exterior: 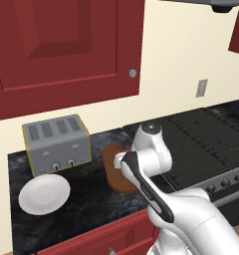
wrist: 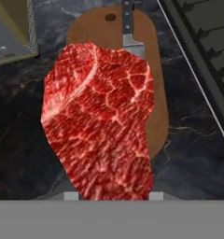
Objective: Pick up the knife from the drawer and place it on the cutting board. Then place the meat from the plate to the cutting board.
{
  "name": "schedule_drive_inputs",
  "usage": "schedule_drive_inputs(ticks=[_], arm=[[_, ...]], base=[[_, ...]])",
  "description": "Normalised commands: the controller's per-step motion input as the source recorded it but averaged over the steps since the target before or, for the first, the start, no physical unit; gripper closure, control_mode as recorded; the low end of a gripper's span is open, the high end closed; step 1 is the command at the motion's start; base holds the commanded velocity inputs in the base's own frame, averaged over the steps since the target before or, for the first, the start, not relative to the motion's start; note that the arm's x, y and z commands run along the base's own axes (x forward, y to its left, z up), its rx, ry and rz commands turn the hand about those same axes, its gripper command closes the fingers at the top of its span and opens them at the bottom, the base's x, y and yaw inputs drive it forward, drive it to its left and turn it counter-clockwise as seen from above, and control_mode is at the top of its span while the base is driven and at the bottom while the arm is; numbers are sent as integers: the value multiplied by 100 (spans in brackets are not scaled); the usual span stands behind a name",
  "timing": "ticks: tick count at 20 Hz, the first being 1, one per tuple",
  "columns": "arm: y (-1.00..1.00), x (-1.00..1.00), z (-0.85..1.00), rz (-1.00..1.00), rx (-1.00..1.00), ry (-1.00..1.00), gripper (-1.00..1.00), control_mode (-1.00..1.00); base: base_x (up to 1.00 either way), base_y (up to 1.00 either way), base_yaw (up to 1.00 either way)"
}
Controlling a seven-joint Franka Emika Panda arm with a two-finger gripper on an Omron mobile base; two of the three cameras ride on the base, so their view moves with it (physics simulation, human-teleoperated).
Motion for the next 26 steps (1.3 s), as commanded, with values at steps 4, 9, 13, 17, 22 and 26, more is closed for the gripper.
schedule_drive_inputs(ticks=[4,9,13,17,22,26], arm=[[0,31,-41,0,-4,2,100,-100],[4,38,-31,0,-6,0,100,-100],[13,45,-21,0,-6,3,100,-100],[16,41,-14,0,-8,14,100,-100],[0,29,-12,0,-1,20,100,-100],[0,14,-22,0,0,14,100,-100]], base=[[0,0,0],[0,0,0],[0,0,0],[0,0,0],[0,0,0],[0,0,0]])
